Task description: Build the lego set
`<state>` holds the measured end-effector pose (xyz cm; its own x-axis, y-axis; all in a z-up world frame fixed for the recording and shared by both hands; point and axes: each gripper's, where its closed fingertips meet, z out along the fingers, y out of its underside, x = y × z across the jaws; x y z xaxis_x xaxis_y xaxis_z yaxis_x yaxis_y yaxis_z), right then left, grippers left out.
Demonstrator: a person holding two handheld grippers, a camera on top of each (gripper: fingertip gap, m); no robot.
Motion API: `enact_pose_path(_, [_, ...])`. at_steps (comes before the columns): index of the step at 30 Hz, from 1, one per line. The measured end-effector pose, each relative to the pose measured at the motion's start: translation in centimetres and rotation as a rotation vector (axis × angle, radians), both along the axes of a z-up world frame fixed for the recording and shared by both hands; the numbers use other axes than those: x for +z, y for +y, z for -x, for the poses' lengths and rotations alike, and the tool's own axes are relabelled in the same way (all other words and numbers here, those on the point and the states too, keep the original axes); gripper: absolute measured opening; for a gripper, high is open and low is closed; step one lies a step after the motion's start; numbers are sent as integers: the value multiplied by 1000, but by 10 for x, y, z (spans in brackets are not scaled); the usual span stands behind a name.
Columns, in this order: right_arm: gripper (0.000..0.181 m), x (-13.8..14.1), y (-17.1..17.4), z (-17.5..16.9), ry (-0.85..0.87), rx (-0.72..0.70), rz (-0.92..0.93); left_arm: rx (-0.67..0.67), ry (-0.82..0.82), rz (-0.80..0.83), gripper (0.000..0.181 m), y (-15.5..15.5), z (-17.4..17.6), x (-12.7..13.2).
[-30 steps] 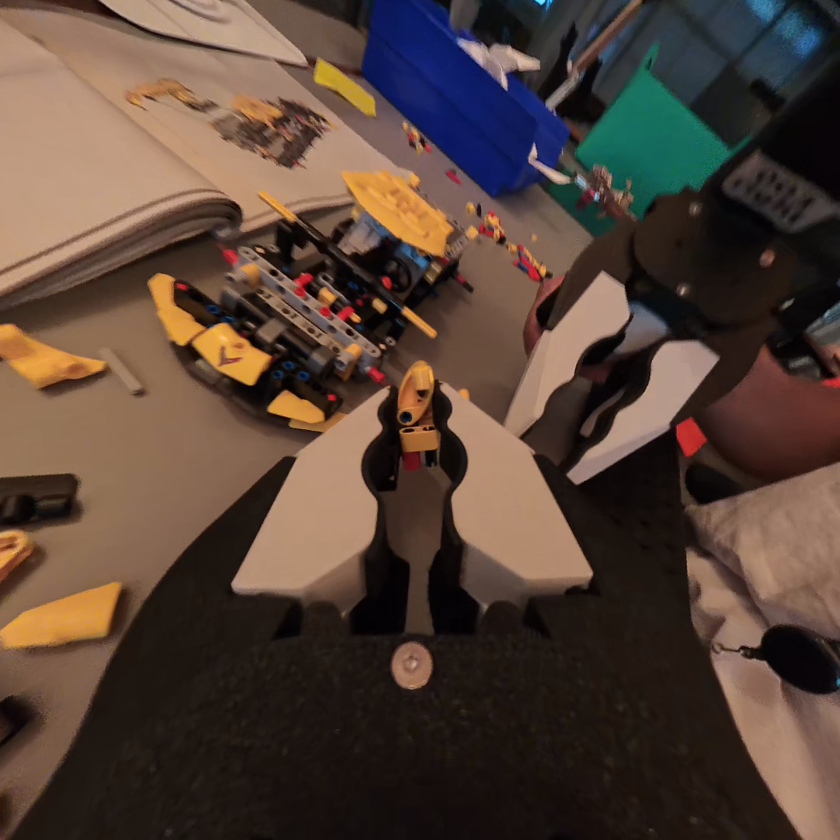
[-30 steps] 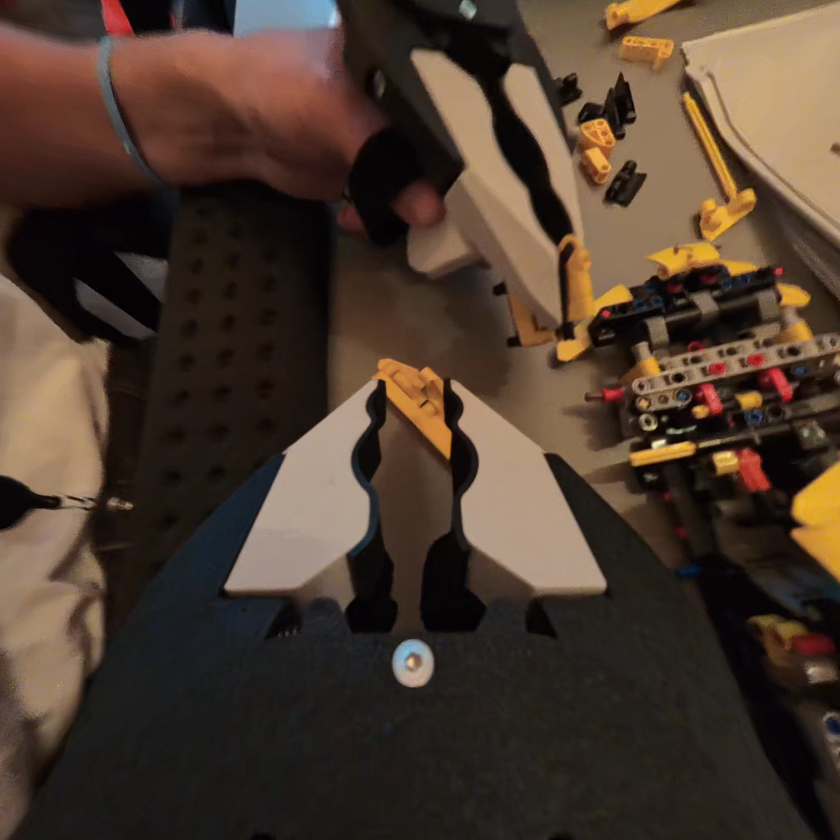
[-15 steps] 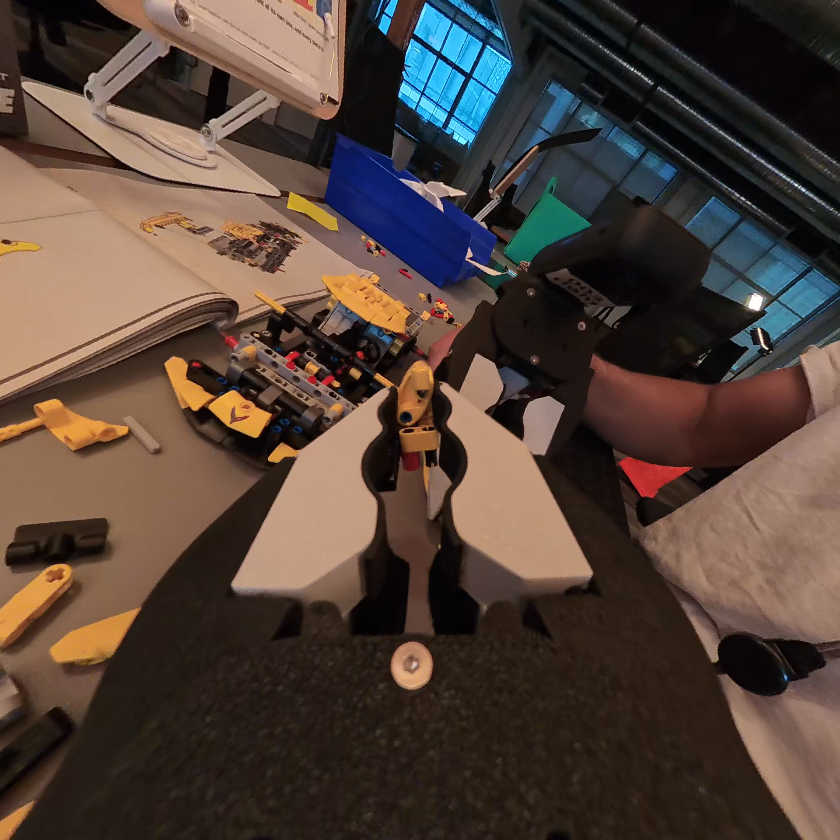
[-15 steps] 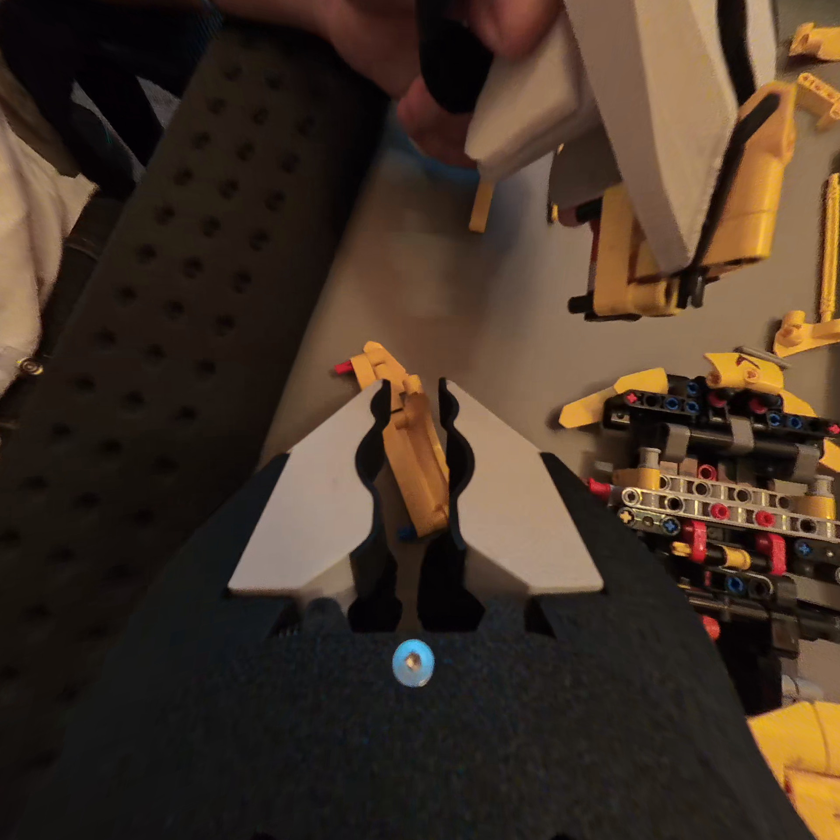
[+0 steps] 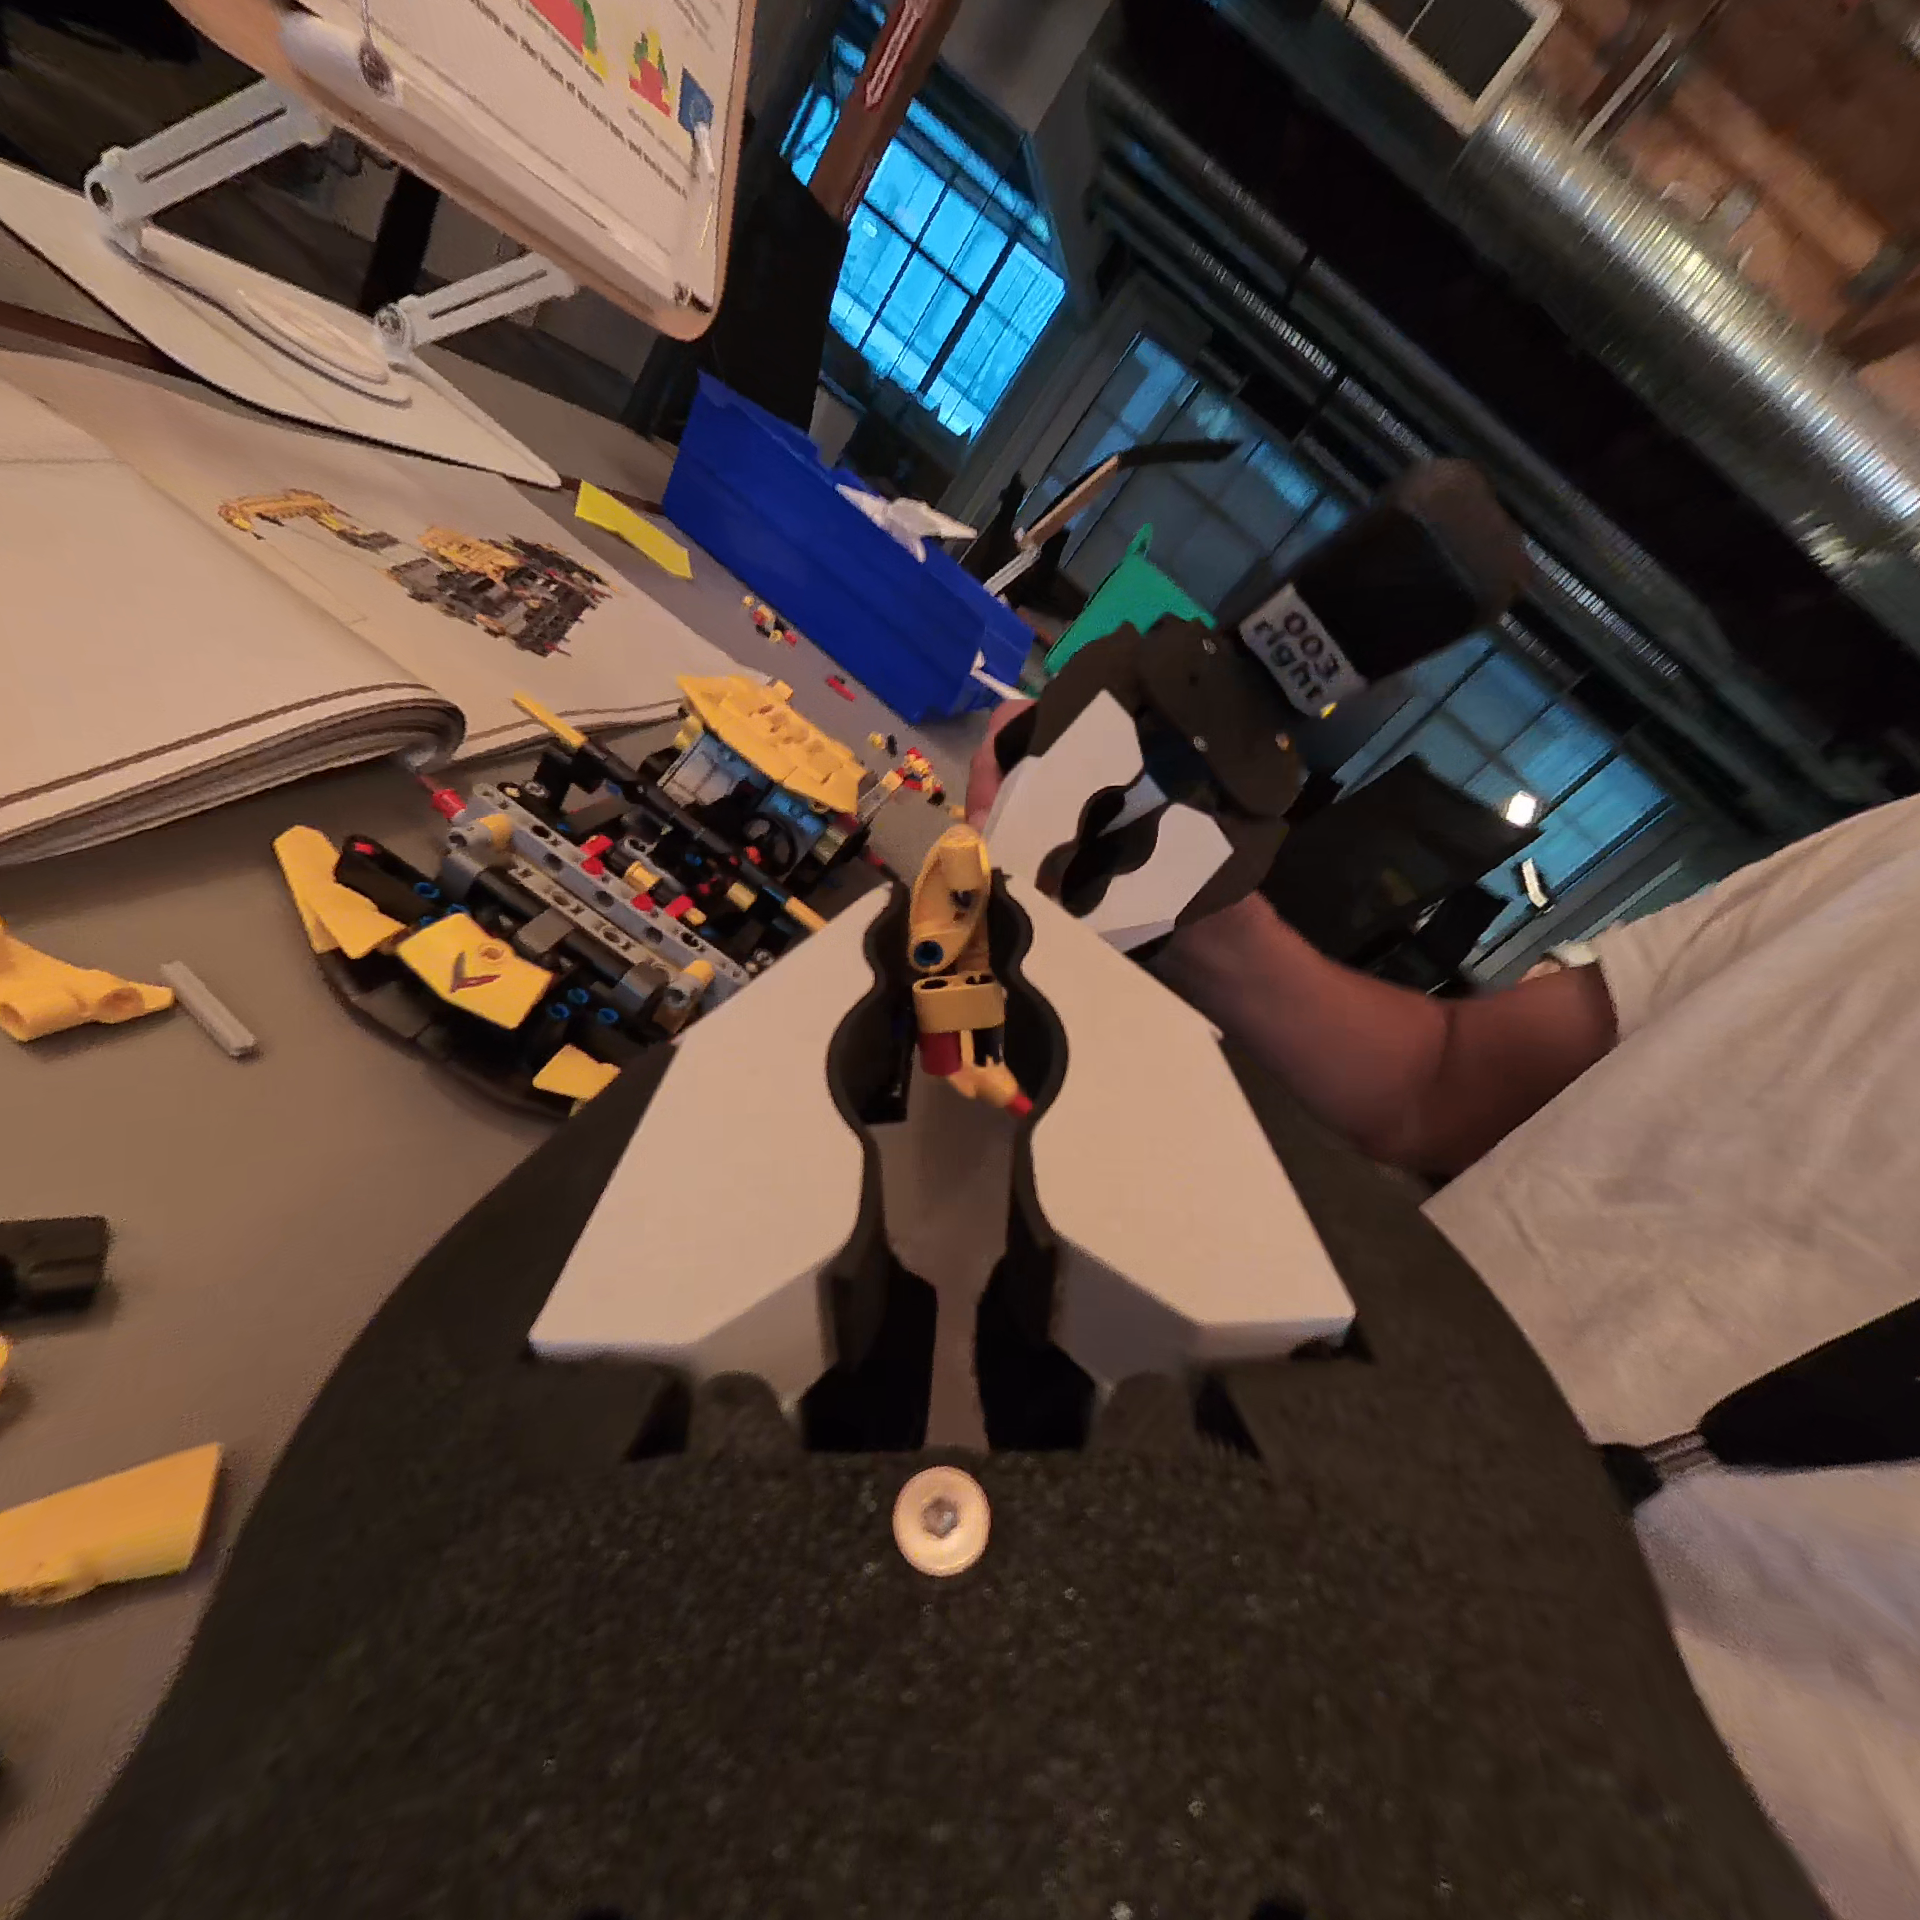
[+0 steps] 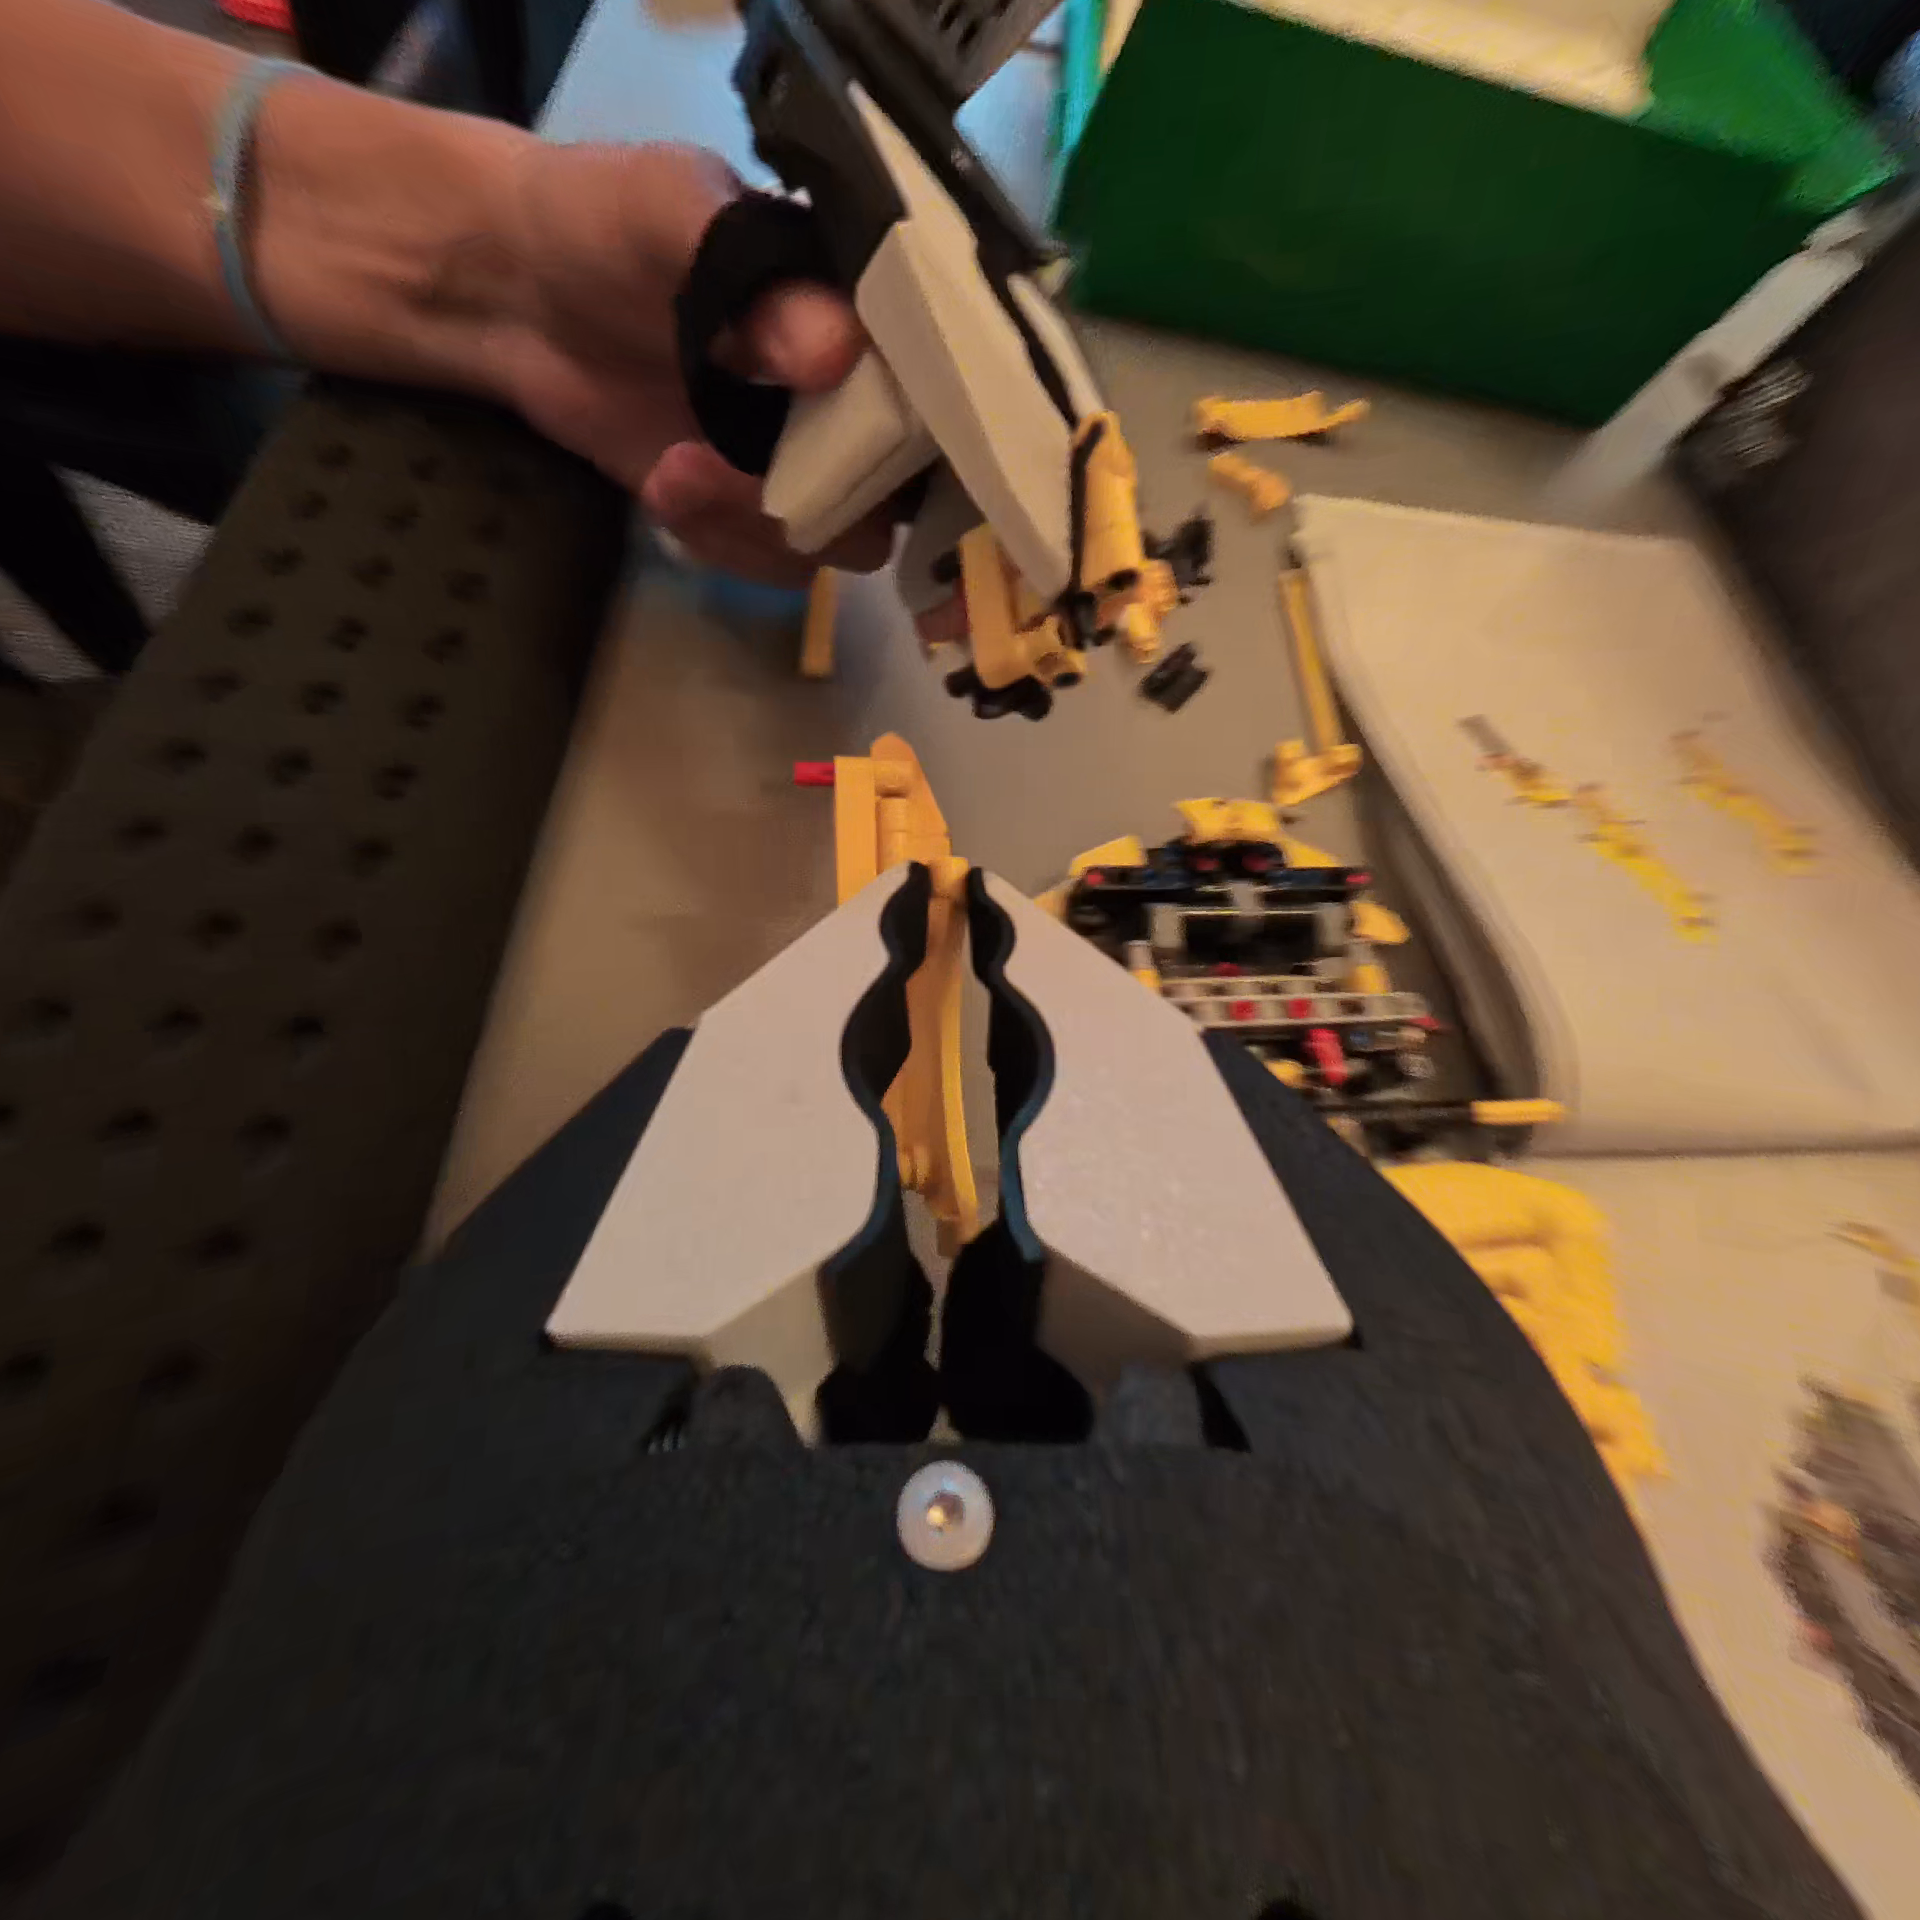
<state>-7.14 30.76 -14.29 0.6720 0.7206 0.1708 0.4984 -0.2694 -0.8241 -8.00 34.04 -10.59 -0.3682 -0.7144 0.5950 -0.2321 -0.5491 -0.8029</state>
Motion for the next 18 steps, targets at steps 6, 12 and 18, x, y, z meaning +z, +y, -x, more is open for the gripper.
enact_pose_path(6, [6, 27, 11, -24, -345, -220, -347, -17, -47, 134, 14, -1, 2, 13])
enact_pose_path(12, [6, 46, 11, -17, -861, -260, -725, -57, 12, 285, 14, -22, -9, 9])
enact_pose_path(18, [6, 48, 9, -10, -1031, -206, -889, -93, 18, 425, 14, -27, -13, 6])
